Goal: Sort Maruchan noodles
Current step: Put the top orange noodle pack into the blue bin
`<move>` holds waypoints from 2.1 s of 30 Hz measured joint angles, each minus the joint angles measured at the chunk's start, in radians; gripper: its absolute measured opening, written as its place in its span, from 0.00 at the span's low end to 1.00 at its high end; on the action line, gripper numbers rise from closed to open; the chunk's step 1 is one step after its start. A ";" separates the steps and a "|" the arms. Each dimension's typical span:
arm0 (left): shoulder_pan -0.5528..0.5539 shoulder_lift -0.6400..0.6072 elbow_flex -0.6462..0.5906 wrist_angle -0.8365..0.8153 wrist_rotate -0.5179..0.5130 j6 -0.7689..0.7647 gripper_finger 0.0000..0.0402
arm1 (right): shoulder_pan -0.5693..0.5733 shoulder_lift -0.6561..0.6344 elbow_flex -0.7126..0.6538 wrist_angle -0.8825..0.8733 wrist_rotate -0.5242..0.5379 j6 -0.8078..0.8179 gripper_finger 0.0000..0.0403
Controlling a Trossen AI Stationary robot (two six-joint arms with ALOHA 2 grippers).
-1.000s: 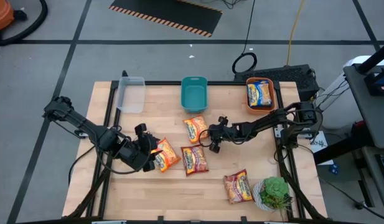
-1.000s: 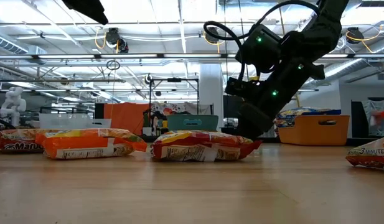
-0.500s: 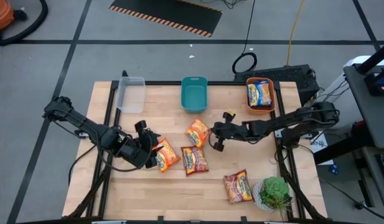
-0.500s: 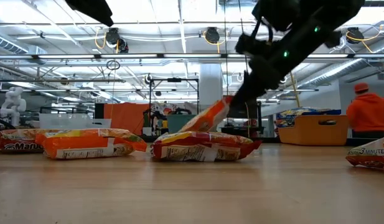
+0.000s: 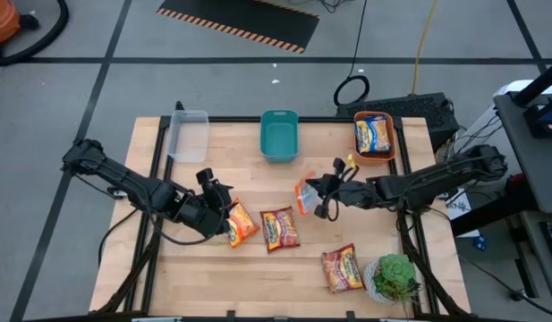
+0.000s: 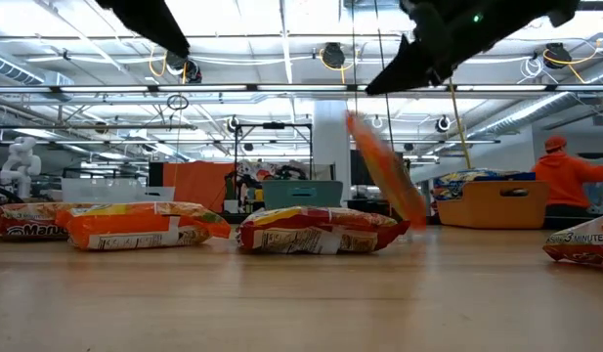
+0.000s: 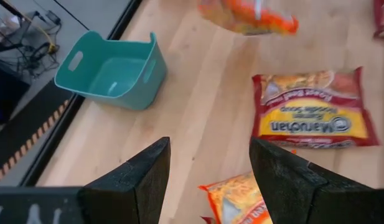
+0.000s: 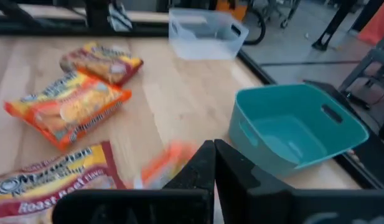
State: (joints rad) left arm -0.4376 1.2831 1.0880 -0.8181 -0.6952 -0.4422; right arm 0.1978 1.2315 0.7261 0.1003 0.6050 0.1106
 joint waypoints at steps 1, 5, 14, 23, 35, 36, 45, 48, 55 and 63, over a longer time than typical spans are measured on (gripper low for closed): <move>0.004 0.000 -0.015 0.017 -0.001 0.017 0.56 | 0.007 -0.012 0.000 0.002 0.005 -0.003 0.00; 0.034 0.000 -0.082 0.123 0.013 0.080 0.56 | 0.035 -0.050 0.000 0.018 0.052 -0.015 0.00; 0.108 0.000 -0.138 0.203 0.112 0.097 0.56 | 0.052 -0.090 0.002 -0.035 -0.014 0.064 0.00; 0.114 0.000 -0.138 0.222 0.121 0.096 0.56 | 0.040 -0.090 0.002 -0.336 -0.135 0.280 0.13; 0.118 0.000 -0.138 0.239 0.121 0.127 0.56 | 0.046 -0.012 -0.004 -0.572 -0.245 0.455 0.37; 0.117 0.000 -0.138 0.240 0.121 0.130 0.56 | 0.049 0.001 -0.010 -0.573 -0.246 0.451 0.38; 0.117 0.000 -0.138 0.241 0.122 0.151 0.56 | 0.025 0.060 -0.092 -0.542 -0.279 0.453 0.48; 0.117 0.000 -0.138 0.240 0.122 0.152 0.56 | 0.010 0.059 -0.129 -0.456 -0.320 0.443 0.50; 0.117 0.000 -0.138 0.239 0.122 0.152 0.56 | -0.022 0.059 -0.227 -0.395 -0.323 0.451 0.57; 0.117 0.000 -0.137 0.240 0.122 0.152 0.56 | -0.067 0.053 -0.382 -0.130 -0.363 0.431 0.58</move>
State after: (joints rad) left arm -0.3202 1.2827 0.9507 -0.5779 -0.5733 -0.2905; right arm 0.1306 1.2846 0.3440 -0.0292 0.2415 0.5417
